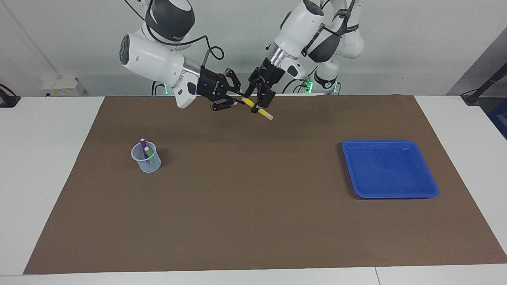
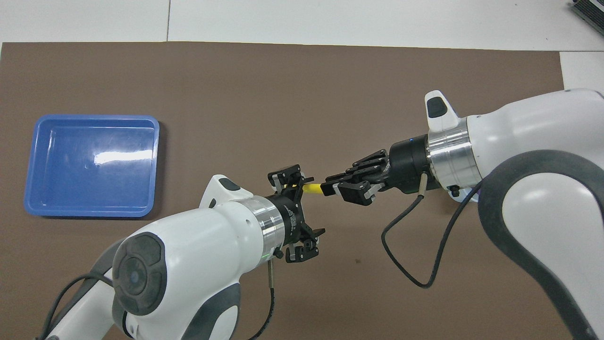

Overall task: Right arm passes pens to left for tray arrangement
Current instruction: 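Carry the yellow pen toward the left gripper while the left gripper approaches, then grasp the yellow pen with the left gripper and open the right gripper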

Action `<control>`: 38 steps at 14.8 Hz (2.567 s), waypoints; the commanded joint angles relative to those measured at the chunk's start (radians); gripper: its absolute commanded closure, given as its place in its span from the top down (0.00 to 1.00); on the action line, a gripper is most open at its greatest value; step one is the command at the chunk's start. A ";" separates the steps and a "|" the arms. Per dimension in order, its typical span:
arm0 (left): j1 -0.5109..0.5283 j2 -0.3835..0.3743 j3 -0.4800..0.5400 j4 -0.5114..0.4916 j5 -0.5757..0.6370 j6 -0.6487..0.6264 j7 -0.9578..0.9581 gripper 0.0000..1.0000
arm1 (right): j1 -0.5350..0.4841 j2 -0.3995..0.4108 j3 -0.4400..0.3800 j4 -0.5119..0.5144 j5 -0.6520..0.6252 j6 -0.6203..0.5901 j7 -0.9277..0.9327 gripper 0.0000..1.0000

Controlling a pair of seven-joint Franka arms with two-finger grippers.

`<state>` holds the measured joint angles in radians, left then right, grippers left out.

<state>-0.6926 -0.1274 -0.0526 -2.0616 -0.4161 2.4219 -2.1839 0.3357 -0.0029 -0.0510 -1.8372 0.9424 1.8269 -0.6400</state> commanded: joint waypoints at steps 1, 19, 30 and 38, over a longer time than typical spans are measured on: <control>-0.005 -0.001 0.013 0.027 -0.012 -0.052 -0.007 0.89 | -0.001 -0.023 -0.001 -0.030 0.032 0.018 -0.035 0.00; 0.013 0.005 0.022 0.060 0.040 -0.072 -0.016 0.00 | 0.000 -0.022 0.000 -0.030 0.035 0.032 -0.058 0.00; 0.042 0.025 0.022 0.095 0.062 -0.073 -0.019 0.00 | 0.017 -0.016 -0.001 -0.023 -0.049 0.077 -0.046 0.41; 0.042 0.019 0.026 0.095 0.108 -0.154 0.106 0.00 | 0.003 -0.012 -0.001 -0.020 -0.183 0.068 -0.030 1.00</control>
<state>-0.6613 -0.1110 -0.0262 -1.9884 -0.3278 2.3293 -2.1401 0.3483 -0.0068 -0.0531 -1.8441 0.8133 1.8881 -0.6656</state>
